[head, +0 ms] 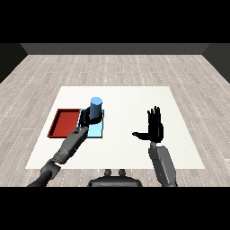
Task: Pick the blue can and put it in the blue box
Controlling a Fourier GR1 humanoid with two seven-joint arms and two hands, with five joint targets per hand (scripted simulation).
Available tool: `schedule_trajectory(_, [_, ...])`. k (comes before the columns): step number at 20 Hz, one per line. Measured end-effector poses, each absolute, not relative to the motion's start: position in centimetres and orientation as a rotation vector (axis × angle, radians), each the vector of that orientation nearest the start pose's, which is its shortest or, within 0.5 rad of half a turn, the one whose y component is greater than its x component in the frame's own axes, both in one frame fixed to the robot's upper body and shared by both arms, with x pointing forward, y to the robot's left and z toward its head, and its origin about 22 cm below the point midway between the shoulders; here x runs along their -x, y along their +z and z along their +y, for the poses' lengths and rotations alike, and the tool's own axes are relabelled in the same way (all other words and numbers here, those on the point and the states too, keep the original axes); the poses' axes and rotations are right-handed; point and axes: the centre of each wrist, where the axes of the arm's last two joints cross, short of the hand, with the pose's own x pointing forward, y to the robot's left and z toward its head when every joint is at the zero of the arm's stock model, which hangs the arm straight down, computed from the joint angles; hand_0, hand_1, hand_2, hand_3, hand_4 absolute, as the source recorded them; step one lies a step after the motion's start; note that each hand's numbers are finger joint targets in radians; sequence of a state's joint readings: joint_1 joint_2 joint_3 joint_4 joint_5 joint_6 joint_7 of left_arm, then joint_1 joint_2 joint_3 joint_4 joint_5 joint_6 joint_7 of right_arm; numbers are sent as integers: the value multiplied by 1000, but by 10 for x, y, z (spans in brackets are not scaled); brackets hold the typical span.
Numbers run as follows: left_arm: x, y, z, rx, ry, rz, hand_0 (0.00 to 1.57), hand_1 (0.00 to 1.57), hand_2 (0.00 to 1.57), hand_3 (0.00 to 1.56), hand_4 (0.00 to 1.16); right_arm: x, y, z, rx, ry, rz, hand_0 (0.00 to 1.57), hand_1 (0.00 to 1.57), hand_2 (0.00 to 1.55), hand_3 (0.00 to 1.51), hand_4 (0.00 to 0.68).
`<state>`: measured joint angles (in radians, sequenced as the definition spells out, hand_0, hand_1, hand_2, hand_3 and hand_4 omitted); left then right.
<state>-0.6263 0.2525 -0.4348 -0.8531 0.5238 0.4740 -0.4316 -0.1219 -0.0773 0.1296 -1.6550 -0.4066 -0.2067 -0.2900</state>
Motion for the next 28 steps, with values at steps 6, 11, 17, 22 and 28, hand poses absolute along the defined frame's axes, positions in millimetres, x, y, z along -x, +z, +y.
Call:
schedule_trajectory(6, [-378, -8, 212, -390, -142, -1595, 1571, 1571, 1534, 1440, 991, -264, 46, -208, -250, -344, -1937, 0, 0, 0, 0, 0])
schedule_trajectory(11, [-379, -31, 225, -531, -207, -1366, 763, 763, 711, 603, 908, -266, 38, -213, -244, -371, -1929, 0, 0, 0, 0, 0])
schedule_trajectory(17, [-371, -63, 226, -610, -249, -1089, 899, 899, 821, 577, 848, -267, 23, -219, -233, -392, -1908, 0, 0, 0, 0, 0])
schedule_trajectory(22, [-366, -74, 223, -624, -151, -982, 1447, 1447, 1284, 0, 606, -272, 23, -232, -212, -378, -1896, 0, 0, 0, 0, 0])
schedule_trajectory(28, [-368, -74, 229, -612, -157, -934, 0, 0, 0, 0, 0, -271, 21, -233, -205, -385, -1903, 0, 0, 0, 0, 0])
